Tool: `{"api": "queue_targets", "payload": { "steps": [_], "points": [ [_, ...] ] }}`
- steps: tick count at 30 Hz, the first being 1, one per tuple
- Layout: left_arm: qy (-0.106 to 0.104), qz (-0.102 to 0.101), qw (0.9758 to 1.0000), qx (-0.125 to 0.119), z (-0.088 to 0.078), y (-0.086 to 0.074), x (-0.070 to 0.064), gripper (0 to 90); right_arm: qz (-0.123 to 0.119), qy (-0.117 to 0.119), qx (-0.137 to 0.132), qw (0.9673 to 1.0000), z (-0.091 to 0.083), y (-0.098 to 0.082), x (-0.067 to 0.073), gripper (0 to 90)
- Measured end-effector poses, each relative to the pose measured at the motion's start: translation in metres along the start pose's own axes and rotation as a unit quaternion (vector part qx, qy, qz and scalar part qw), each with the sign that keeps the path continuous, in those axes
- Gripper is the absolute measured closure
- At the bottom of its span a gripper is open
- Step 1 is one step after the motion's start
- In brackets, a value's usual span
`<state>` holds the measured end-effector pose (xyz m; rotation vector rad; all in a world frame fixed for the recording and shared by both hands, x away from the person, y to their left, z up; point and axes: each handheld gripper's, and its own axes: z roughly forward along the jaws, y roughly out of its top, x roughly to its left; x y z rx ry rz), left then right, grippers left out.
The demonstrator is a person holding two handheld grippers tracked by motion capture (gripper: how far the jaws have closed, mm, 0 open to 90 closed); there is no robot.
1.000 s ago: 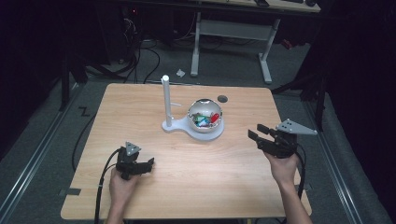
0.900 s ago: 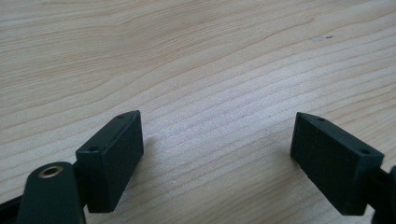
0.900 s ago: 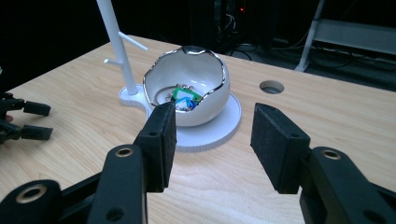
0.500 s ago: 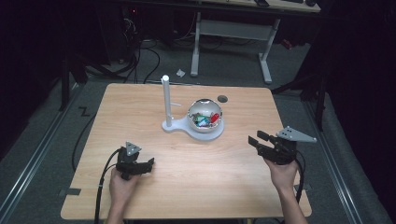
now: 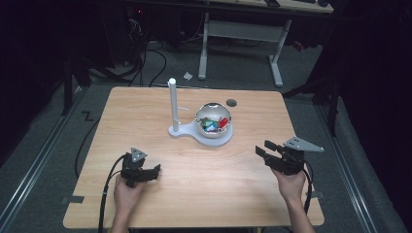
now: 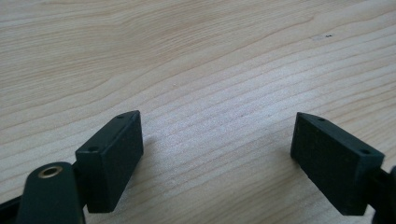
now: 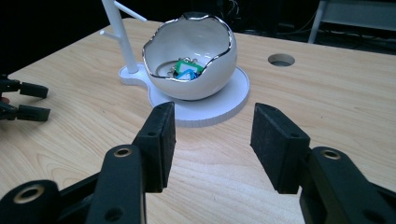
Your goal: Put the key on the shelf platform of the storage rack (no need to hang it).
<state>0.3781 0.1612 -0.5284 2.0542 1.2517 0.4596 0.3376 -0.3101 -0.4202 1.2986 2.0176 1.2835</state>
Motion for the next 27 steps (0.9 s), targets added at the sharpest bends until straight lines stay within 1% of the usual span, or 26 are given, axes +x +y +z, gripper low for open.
{"api": "queue_targets", "payload": {
  "steps": [3, 7, 15, 17, 19, 24, 27],
  "points": [
    [0.001, 0.0, 1.0, -0.001, 0.0, 0.0, 0.0, 17.5, 0.004, 0.002, -0.002, 1.0, 0.003, -0.003, 0.0, 50.5],
    [0.001, 0.0, 1.0, 0.0, 0.0, 0.0, 0.0, 17.5, 0.002, 0.0, 0.002, 1.0, 0.008, -0.006, 0.002, 50.5],
    [0.001, 0.001, 1.0, 0.0, 0.0, 0.0, 0.0, 17.4, 0.011, 0.005, 0.011, 0.9999, 0.019, -0.013, 0.001, 49.7],
    [0.0, 0.0, 1.0, 0.0, 0.0, 0.0, 0.0, 17.5, 0.007, 0.0, 0.011, 0.9999, 0.021, -0.015, 0.002, 48.5],
    [0.0, 0.0, 1.0, 0.0, 0.0, 0.0, 0.0, 17.4, 0.007, -0.001, 0.014, 0.9999, 0.025, -0.017, 0.001, 47.8],
    [0.0, 0.0, 1.0, -0.001, 0.0, 0.0, 0.0, 17.4, 0.016, -0.004, 0.02, 0.9997, 0.032, -0.023, 0.0, 47.2],
    [0.0, 0.0, 1.0, 0.0, 0.0, 0.0, 0.0, 17.4, 0.011, -0.009, 0.029, 0.9995, 0.038, -0.027, -0.001, 46.8]
  ]
}}
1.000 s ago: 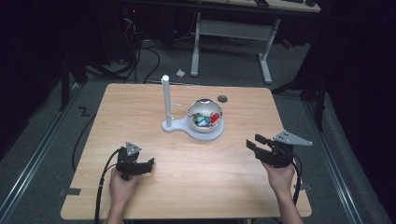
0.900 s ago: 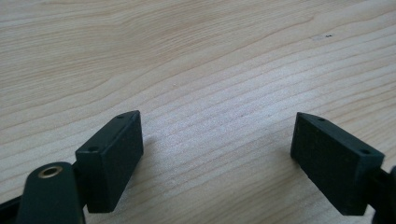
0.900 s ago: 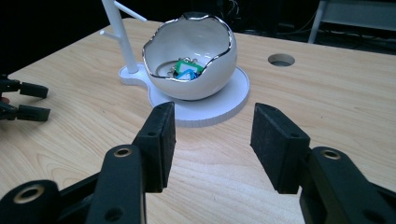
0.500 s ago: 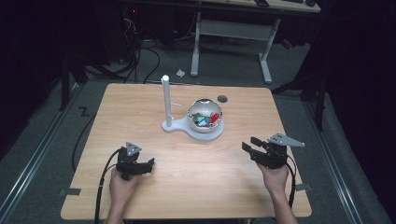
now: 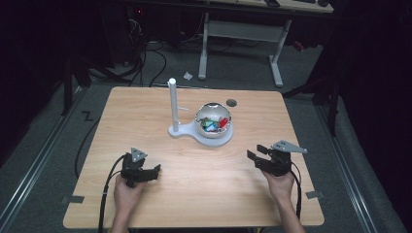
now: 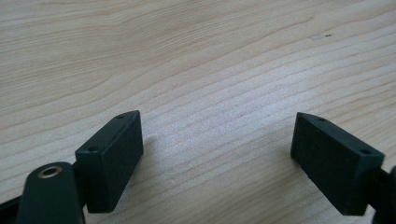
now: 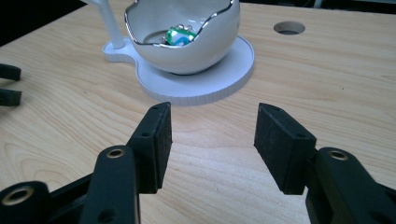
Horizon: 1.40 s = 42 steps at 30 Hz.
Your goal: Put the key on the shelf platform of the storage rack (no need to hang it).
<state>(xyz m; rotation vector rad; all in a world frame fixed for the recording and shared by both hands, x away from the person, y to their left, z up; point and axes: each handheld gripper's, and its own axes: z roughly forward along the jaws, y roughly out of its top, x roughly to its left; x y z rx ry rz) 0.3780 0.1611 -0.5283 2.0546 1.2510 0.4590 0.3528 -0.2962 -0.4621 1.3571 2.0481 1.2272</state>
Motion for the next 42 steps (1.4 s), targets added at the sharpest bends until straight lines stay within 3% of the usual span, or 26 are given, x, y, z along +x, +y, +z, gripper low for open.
{"api": "queue_targets", "payload": {
  "steps": [30, 42],
  "points": [
    [0.001, 0.0, 1.0, 0.0, 0.0, 0.0, 0.0, 17.4, 0.015, -0.042, 0.059, 0.9973, 0.041, -0.026, -0.014, 46.6],
    [0.001, 0.0, 1.0, -0.001, 0.0, 0.0, 0.0, 17.4, -0.001, -0.065, 0.073, 0.9952, 0.049, -0.033, -0.015, 47.8]
  ]
}}
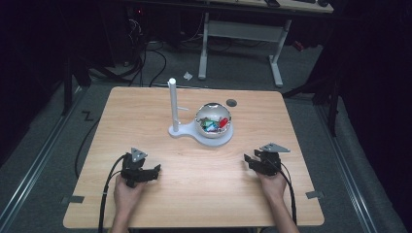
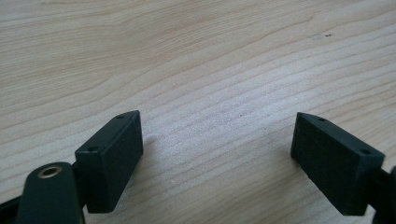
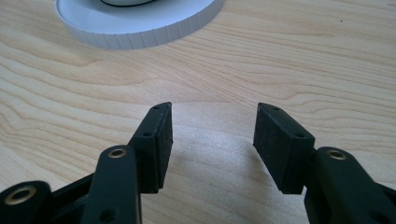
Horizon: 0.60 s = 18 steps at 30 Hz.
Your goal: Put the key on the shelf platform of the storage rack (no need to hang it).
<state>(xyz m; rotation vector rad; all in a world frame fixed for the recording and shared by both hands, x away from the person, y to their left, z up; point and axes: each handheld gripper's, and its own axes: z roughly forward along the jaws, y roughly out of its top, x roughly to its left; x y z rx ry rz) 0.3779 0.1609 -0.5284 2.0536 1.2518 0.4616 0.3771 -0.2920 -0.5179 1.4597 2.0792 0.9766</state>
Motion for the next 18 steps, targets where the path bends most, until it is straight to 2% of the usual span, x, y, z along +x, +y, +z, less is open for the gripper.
{"api": "queue_targets", "payload": {
  "steps": [7, 10, 12, 18],
  "points": [
    [0.0, 0.0, 1.0, 0.0, 0.0, 0.0, 0.0, 17.4, -0.002, -0.013, 0.001, 0.9999, 0.0007, 0.0005, 0.0, 47.5],
    [0.0, 0.0, 1.0, 0.0, 0.0, 0.0, 0.0, 17.4, -0.01, -0.022, 0.013, 0.9996, 0.0028, 0.0012, 0.0018, 45.7],
    [0.0, 0.0, 1.0, 0.0, 0.0, 0.0, 0.0, 17.4, -0.018, -0.03, 0.031, 0.9989, 0.0062, 0.0024, 0.0039, 43.3],
    [0.0, 0.001, 1.0, 0.0, -0.0001, -0.0001, -0.0002, 17.3, -0.016, -0.031, 0.032, 0.9989, 0.0066, 0.0027, 0.0037, 42.4]
  ]
}}
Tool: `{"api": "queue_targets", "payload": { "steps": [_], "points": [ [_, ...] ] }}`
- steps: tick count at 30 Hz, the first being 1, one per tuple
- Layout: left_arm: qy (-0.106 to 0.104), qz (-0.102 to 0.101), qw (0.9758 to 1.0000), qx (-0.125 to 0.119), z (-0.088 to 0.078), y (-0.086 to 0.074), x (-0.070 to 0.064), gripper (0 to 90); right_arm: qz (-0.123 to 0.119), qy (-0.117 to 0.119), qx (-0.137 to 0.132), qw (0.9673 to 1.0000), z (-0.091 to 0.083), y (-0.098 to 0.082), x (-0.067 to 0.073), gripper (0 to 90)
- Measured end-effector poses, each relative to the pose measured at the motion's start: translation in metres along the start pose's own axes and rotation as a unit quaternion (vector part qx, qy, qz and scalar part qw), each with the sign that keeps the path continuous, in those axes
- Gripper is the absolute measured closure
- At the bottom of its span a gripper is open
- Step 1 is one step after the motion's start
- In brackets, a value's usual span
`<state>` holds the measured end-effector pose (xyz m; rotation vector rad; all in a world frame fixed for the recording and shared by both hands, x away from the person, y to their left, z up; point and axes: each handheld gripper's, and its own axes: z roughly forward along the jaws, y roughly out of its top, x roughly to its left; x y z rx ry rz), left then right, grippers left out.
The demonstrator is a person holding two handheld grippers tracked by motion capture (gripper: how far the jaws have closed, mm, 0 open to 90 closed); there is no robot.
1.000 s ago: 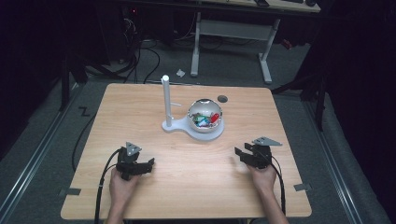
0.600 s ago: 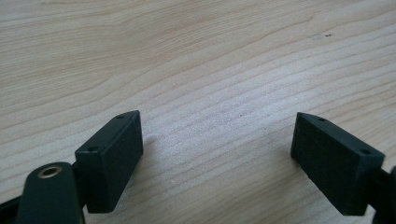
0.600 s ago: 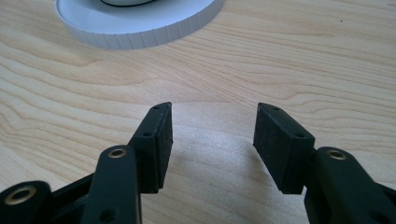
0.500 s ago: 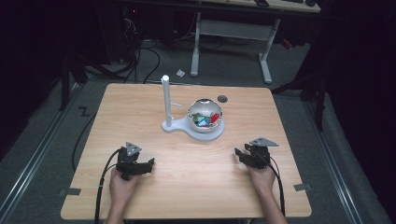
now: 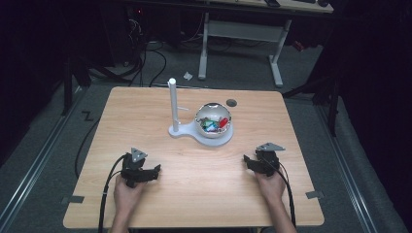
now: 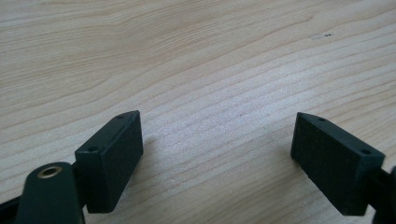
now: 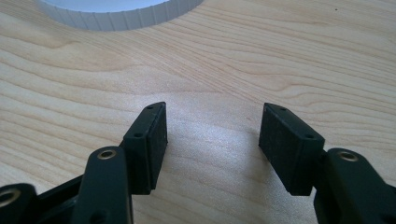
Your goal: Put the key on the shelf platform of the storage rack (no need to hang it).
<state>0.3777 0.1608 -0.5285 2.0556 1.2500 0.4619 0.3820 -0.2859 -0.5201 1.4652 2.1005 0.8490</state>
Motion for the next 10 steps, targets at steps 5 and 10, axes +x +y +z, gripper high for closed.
{"api": "queue_targets", "payload": {
  "steps": [5, 10],
  "points": [
    [0.002, 0.001, 1.0, 0.0, 0.0001, 0.0, -0.0004, 17.4, 0.0, -0.001, 0.0, 1.0, 0.0, 0.0, 0.0002, 42.2],
    [0.002, 0.001, 1.0, 0.0, 0.0, 0.0, -0.0004, 17.4, 0.0, -0.001, 0.0, 1.0, 0.0001, 0.0, 0.0002, 42.2]
  ]
}}
